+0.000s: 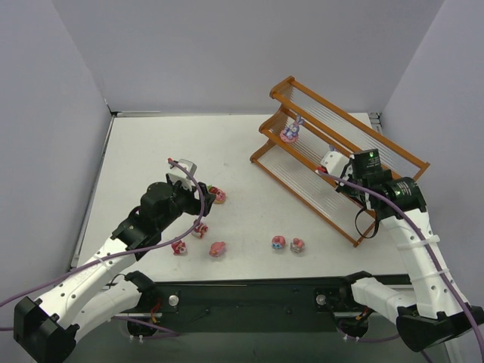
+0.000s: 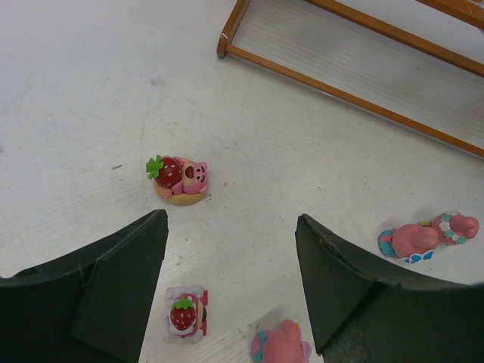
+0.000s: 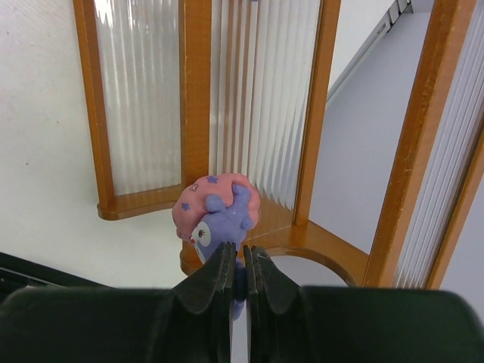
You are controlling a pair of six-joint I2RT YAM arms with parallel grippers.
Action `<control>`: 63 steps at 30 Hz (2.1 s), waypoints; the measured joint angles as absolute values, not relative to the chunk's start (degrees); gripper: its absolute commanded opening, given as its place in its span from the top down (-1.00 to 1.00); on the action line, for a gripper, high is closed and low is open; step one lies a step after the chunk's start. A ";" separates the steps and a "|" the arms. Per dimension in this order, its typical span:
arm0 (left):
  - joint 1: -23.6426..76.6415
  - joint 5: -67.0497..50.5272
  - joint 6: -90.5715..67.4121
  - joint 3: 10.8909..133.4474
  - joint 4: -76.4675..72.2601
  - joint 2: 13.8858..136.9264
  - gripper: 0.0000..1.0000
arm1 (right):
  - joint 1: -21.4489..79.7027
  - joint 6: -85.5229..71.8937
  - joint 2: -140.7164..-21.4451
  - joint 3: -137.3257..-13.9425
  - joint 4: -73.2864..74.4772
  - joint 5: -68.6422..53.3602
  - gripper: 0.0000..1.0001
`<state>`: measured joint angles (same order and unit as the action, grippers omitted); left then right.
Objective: Place and organize the plastic toys onto the shelf
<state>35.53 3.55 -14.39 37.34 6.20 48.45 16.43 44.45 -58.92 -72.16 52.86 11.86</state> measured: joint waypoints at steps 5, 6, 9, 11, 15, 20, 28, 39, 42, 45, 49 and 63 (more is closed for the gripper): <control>35.53 3.57 -14.37 37.32 6.20 48.45 -0.57 | 15.35 47.55 -58.89 -70.35 50.70 12.40 1.00; 35.53 3.57 -14.37 37.32 6.20 48.45 -0.57 | 15.25 48.12 -58.89 -70.02 50.26 12.49 1.00; 35.51 3.62 -14.37 37.32 6.20 48.45 -0.57 | 14.61 50.15 -58.92 -68.58 48.45 12.88 1.00; 35.51 3.75 -14.37 37.32 6.20 48.42 -0.57 | 14.20 51.48 -58.92 -67.75 47.16 13.23 1.00; 35.53 4.01 -14.37 37.30 6.20 48.16 -0.57 | 13.67 53.52 -58.92 -67.05 45.47 13.65 1.00; 35.53 4.10 -14.37 37.30 6.20 47.83 -0.57 | 13.17 56.12 -58.89 -65.49 42.85 14.26 1.00; 35.53 4.25 -14.39 36.97 6.20 47.31 -0.57 | 13.04 58.59 -58.43 -62.33 40.27 15.07 0.91; 35.53 4.23 -14.55 36.97 6.17 47.31 -0.58 | 12.99 58.81 -56.23 -61.36 39.97 15.05 0.67; 35.51 4.23 -14.63 36.97 6.17 47.31 -0.57 | 12.71 58.83 -56.21 -61.36 39.81 15.05 0.59; 35.53 4.23 -14.68 36.97 6.17 47.29 -0.57 | 12.67 58.87 -56.21 -61.36 39.64 15.05 0.48; 35.53 4.23 -14.81 36.97 6.17 47.18 -0.58 | 12.67 58.89 -56.21 -61.36 39.40 15.05 0.33; 35.51 4.23 -14.83 36.62 5.87 47.00 -0.58 | 16.60 49.21 -56.25 -69.91 39.03 12.43 -0.58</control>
